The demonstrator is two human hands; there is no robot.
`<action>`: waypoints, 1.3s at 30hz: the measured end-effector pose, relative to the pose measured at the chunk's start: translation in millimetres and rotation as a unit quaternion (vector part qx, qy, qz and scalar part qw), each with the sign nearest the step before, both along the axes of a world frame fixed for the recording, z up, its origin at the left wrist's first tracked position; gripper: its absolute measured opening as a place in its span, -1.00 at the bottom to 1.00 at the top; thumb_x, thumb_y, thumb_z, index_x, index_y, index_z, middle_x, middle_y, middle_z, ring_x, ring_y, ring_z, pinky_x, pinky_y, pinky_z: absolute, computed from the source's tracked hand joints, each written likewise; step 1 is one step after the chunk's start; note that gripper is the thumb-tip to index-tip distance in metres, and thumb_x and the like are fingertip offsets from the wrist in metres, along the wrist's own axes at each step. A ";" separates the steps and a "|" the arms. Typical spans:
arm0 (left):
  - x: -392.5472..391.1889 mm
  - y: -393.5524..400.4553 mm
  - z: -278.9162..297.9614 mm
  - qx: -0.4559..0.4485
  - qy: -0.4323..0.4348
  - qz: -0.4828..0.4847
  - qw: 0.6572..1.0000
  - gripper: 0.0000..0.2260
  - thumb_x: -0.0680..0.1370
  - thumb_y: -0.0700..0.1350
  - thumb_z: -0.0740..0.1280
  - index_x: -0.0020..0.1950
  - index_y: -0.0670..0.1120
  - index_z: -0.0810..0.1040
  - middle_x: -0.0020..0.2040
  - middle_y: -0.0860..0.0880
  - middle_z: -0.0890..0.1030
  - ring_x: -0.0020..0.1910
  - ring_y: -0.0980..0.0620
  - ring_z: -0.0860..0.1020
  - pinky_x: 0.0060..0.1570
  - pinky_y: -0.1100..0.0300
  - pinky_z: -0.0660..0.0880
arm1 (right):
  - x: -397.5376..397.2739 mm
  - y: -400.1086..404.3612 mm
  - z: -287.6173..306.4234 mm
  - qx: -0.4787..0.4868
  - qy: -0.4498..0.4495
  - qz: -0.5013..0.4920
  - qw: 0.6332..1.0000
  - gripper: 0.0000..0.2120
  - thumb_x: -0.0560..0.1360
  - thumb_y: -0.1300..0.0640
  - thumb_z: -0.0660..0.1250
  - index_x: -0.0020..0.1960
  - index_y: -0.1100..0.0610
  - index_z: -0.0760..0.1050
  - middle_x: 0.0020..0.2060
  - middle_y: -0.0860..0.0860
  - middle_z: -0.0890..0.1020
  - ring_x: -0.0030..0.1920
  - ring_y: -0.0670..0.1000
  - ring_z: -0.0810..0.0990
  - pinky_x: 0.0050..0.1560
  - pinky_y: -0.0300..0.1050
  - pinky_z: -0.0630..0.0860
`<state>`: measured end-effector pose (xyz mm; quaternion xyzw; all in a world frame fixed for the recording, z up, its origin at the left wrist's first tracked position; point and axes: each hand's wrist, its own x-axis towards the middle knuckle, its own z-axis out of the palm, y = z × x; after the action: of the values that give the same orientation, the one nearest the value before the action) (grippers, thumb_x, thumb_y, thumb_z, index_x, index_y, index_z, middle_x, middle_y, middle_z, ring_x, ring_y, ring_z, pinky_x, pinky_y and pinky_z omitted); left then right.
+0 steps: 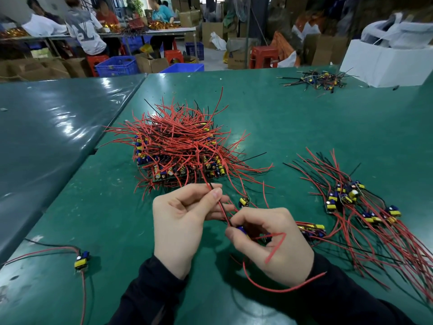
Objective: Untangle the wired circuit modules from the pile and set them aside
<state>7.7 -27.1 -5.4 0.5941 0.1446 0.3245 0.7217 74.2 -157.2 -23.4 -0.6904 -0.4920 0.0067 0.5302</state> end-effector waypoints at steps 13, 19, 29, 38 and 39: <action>-0.5 10.2 -0.4 -0.027 0.029 0.012 0.999 -0.96 0.42 -0.30 0.38 -0.21 -0.26 0.62 -0.36 -0.20 0.65 -0.43 -0.07 0.64 -0.43 0.25 0.55 | -4.6 -2.1 5.3 -0.010 -0.041 0.056 0.998 -0.86 0.40 0.26 0.42 -0.30 0.18 0.50 -0.45 -0.09 0.44 -0.45 -0.06 0.38 -0.38 -0.29 0.36; -1.9 11.5 -0.1 -0.009 0.033 0.006 0.999 -0.96 0.42 -0.31 0.37 -0.23 -0.29 0.58 -0.41 -0.18 0.63 -0.50 -0.03 0.60 -0.50 0.29 0.50 | -8.2 -2.8 5.0 -0.022 -0.052 0.082 0.995 -0.86 0.39 0.26 0.43 -0.30 0.19 0.50 -0.43 -0.14 0.39 -0.44 -0.13 0.35 -0.35 -0.36 0.33; -1.6 18.1 -0.1 0.016 0.025 0.058 0.998 -0.87 0.47 -0.36 0.34 -0.28 -0.30 0.50 -0.49 -0.14 0.57 -0.59 -0.01 0.52 -0.58 0.34 0.39 | -12.3 -4.3 6.7 -0.012 -0.045 0.109 0.993 -0.88 0.41 0.24 0.41 -0.28 0.17 0.51 -0.44 -0.05 0.48 -0.46 -0.09 0.37 -0.41 -0.28 0.35; -3.1 22.4 1.8 0.030 0.013 0.111 0.993 -0.81 0.53 -0.28 0.32 -0.29 -0.26 0.50 -0.50 -0.09 0.56 -0.60 0.01 0.52 -0.59 0.33 0.40 | -16.0 -4.1 8.0 0.001 -0.038 0.113 0.993 -0.88 0.41 0.25 0.41 -0.28 0.20 0.52 -0.43 -0.03 0.49 -0.45 -0.05 0.39 -0.41 -0.25 0.36; -3.4 22.8 2.3 0.016 0.004 0.113 0.993 -0.81 0.53 -0.27 0.31 -0.29 -0.24 0.51 -0.50 -0.08 0.57 -0.60 0.02 0.52 -0.59 0.34 0.39 | -16.0 -4.2 8.7 0.009 -0.035 0.105 0.994 -0.88 0.42 0.24 0.41 -0.28 0.19 0.53 -0.43 -0.03 0.50 -0.45 -0.05 0.40 -0.41 -0.25 0.37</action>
<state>4.4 -4.3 -3.1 0.5865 0.2089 0.4038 0.6703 58.2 -161.5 -14.8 -0.6302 -0.5801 0.0341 0.5150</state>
